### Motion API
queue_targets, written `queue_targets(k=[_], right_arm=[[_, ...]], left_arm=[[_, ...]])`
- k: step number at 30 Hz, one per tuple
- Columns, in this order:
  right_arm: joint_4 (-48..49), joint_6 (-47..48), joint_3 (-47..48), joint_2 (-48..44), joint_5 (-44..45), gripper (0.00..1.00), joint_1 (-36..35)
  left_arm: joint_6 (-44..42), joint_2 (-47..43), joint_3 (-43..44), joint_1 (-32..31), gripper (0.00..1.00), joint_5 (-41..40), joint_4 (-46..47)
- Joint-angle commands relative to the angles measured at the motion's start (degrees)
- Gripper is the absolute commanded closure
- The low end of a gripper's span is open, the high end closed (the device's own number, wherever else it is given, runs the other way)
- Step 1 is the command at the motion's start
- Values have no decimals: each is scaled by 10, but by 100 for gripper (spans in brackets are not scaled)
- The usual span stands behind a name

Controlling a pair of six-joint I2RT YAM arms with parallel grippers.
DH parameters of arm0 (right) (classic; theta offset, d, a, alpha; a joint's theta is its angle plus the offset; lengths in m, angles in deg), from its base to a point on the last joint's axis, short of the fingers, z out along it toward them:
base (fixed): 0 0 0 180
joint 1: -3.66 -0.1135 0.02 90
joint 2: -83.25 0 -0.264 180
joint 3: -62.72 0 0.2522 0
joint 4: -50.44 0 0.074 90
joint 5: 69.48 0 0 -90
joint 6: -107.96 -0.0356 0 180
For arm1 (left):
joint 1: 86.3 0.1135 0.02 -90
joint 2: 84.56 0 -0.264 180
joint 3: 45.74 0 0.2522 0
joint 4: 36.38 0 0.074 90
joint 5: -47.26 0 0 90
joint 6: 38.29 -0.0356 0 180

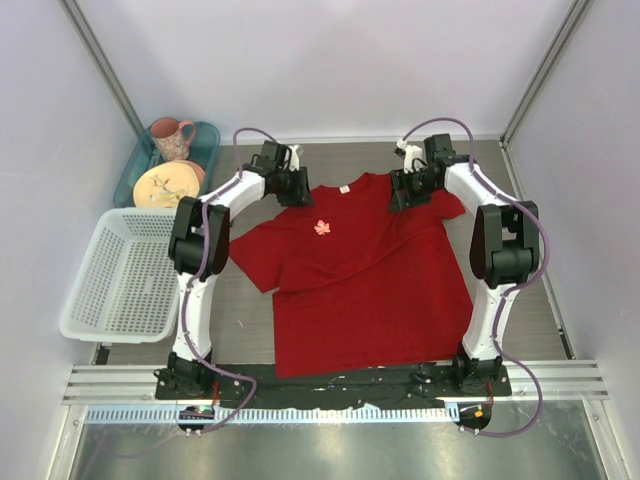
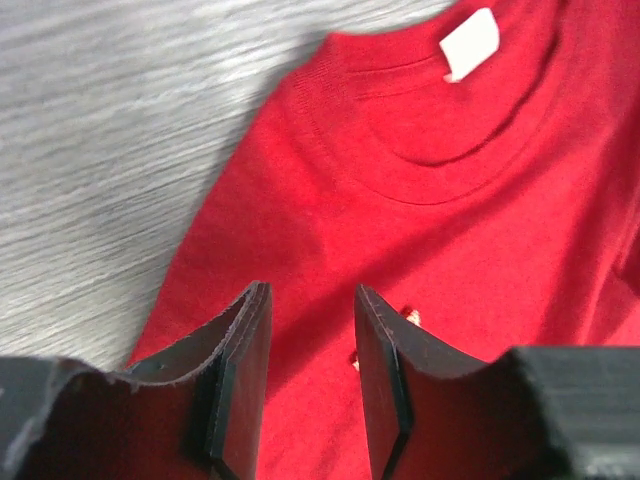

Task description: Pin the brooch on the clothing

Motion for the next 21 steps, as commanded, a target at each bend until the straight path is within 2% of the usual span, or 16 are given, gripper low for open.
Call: queue_targets(k=[1,7,11,16,19,21], right_arm=[[-10,8,26,6,38,45,8],[-12,8,93,60,87,48,11],[-18,15,114,79,105,48,24],[-16,18,179,135,114,48,41],[-9,17,237,178,123,49,44],[-3,17,277,196,131,49,45]], left_arm=[[69,32,40,1,59,-23,-52],[76,85,81,9,66,-135,-126],[52,150,185,34,69,-195,-160],[-3,219,293,71,65,-63,-133],[-24,236,341,77,60,0,-110],[-28,242,359,79,59,9,-92]])
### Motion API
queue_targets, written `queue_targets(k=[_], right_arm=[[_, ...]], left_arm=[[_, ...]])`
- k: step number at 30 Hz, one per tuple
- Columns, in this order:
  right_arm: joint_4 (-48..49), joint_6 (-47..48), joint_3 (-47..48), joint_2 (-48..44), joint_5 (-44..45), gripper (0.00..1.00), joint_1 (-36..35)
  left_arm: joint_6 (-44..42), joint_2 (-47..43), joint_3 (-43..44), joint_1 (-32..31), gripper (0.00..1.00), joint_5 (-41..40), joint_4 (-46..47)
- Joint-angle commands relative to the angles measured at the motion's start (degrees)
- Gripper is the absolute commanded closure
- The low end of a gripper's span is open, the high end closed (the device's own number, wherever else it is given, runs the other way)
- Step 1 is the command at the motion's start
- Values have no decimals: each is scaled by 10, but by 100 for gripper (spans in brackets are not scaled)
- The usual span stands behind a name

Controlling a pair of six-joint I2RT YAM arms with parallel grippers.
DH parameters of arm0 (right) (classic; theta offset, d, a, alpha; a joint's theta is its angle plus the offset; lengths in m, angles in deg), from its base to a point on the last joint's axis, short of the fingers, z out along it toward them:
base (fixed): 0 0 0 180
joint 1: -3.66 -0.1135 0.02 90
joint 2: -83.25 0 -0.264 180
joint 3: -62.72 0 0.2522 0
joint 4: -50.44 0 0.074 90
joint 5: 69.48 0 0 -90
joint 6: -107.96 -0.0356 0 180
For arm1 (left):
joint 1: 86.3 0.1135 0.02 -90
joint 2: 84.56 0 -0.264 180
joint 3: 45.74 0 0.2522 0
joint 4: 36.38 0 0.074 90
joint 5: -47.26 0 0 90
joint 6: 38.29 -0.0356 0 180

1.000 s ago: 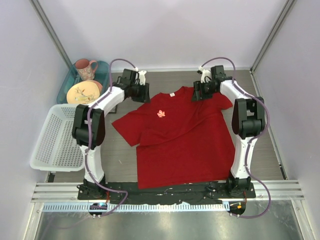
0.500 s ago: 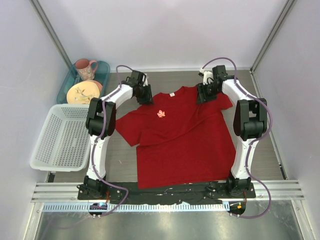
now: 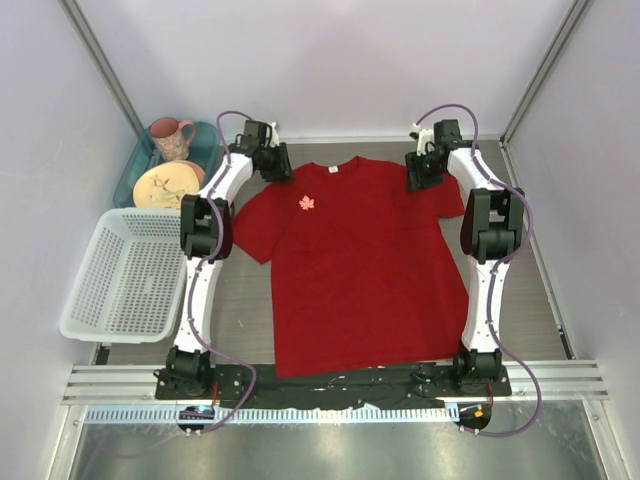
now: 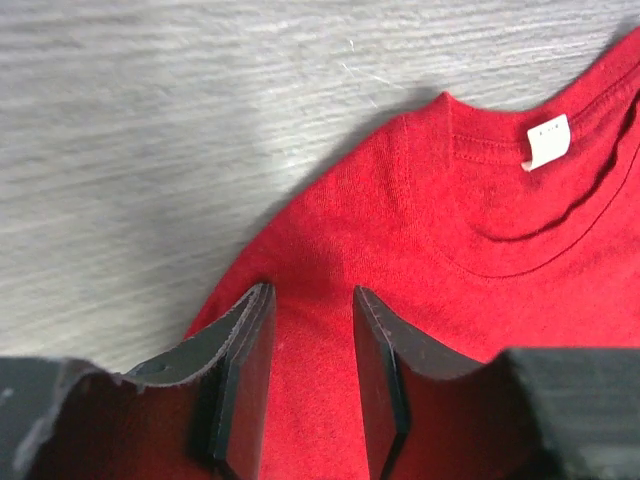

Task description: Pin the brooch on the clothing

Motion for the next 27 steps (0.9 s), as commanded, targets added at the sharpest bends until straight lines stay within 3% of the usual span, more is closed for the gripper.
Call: queue_targets(k=[1,7,11,19,23,27], right_arm=[[22,7,89,39,28,50,4],[47,25,107,74,59,53,5],[82,21,78,68,89,56,7],[99,28,44,62,133,59,28],[102,34,47,69,147,59,35],[102,39,51,76,157,59,41]], left_arm=[[-49,28,53,12,58,50,24],[-63,-48,32,12,56,49,22],[-49,-131,-115,12,55,61,29],[-70,-199,-242,13,57,37,-34],[-76,-185,-252,13,57,16,-36],[-82,-128,-172,14,57,-11,-86]])
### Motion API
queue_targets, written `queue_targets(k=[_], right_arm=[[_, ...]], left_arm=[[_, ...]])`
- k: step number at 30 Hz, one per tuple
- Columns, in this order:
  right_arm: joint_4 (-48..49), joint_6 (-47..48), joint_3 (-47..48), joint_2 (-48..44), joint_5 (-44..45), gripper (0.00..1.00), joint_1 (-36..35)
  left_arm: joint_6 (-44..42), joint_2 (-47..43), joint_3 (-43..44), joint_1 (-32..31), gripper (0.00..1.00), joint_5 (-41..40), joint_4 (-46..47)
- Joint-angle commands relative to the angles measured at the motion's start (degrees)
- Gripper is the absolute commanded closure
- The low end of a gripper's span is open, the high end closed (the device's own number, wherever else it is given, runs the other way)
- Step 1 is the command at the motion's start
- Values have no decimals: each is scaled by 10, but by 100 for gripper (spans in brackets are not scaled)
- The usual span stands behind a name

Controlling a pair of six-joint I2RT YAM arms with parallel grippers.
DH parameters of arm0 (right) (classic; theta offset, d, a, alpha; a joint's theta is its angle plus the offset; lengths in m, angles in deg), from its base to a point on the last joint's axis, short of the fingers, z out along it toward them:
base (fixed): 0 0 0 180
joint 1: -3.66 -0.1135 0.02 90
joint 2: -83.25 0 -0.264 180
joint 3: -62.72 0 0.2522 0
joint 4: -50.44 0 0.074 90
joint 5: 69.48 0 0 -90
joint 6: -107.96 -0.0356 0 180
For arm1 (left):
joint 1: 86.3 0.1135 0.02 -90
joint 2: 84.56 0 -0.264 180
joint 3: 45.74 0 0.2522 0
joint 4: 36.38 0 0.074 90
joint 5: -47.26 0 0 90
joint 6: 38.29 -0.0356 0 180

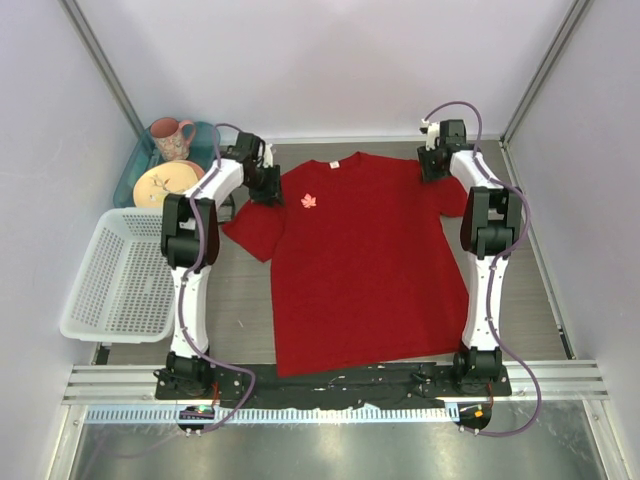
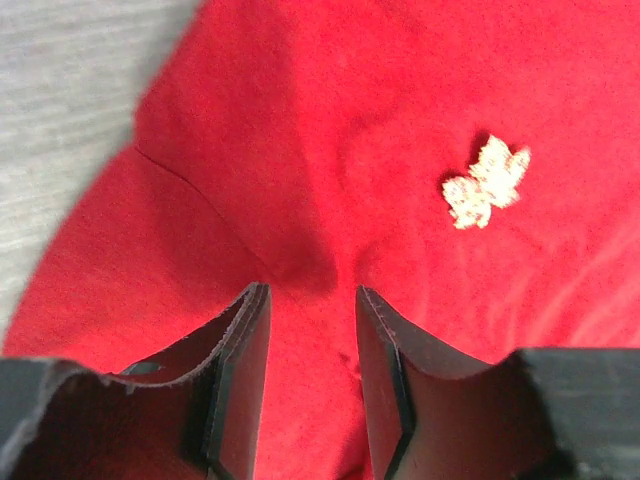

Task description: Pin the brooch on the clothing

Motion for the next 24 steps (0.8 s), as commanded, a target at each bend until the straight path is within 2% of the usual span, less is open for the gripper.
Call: queue_targets(k=[1,9,14,24], right_arm=[[0,21,-8,4,50,59,17],[2,18,-16,3,77,59,27],[2,18,-19,0,85,59,29],[1,26,-27,-4,102,59,44]], left_arm=[[-19,45,78,0,58,-36,-41],[-49,115,190,0,56,-43,-56],[-65,140,222,1,54,-40,-47],[-70,182,267,-3,54,70,-15]])
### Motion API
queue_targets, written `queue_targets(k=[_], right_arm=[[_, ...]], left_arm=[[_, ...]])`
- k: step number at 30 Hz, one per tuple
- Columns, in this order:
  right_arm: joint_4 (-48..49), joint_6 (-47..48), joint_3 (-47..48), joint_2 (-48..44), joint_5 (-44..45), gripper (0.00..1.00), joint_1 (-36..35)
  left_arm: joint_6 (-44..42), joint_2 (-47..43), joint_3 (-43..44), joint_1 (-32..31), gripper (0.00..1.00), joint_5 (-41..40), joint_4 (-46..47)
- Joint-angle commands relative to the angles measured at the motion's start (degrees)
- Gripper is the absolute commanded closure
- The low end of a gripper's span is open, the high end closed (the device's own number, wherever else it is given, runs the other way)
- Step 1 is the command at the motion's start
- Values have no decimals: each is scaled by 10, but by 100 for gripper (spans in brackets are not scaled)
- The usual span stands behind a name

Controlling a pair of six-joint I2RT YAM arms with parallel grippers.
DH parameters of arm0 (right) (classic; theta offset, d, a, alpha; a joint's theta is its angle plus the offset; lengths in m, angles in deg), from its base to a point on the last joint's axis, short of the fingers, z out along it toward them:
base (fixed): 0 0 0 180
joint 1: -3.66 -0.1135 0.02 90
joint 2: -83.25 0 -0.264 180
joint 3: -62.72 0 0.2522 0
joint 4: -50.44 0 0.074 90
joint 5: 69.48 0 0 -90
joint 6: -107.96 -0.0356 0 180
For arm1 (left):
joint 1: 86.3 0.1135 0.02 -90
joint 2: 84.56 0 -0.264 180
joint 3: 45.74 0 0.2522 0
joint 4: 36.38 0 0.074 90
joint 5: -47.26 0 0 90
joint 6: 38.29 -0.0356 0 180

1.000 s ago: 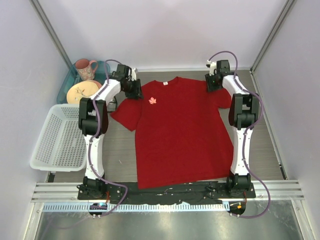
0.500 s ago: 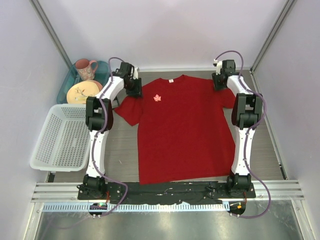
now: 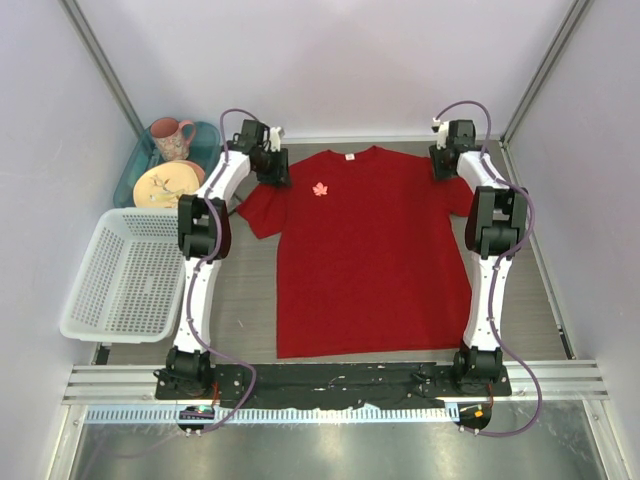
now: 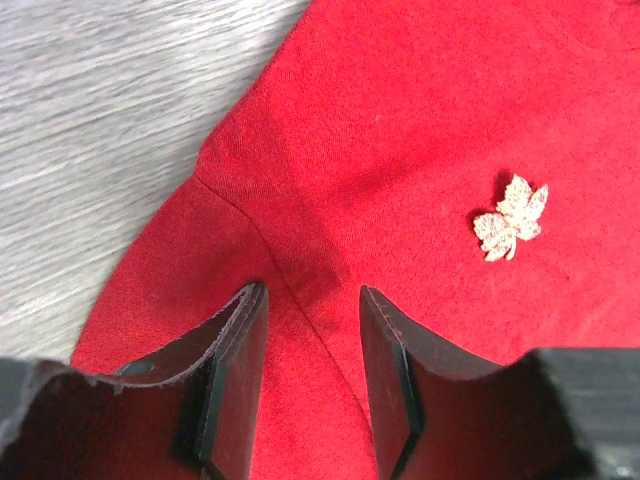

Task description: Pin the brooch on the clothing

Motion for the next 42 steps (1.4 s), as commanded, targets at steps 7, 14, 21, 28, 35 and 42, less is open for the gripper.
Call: queue_targets(k=[7,14,21,28,35,42], right_arm=[[-24,23,-14,1,53,58,24],[-26,22,8,13,63,56,27],[-30,20,7,-14,-53,35,24],[-41,20,43,-67,-102,26,8],[-93,25,44,-107,-120,25,7],[-172,33,4,-147,-178,28,-2]], left_arm=[[-12,46,53,-11,49,46,31],[-26,53,74,-8,41,23,44],[-16,33,101,-1,37,54,69],[-10,-94,-12,2,36,57,92],[66,-147,-123,33,46,50,77],[59,-133,-130,50,59,16,38]])
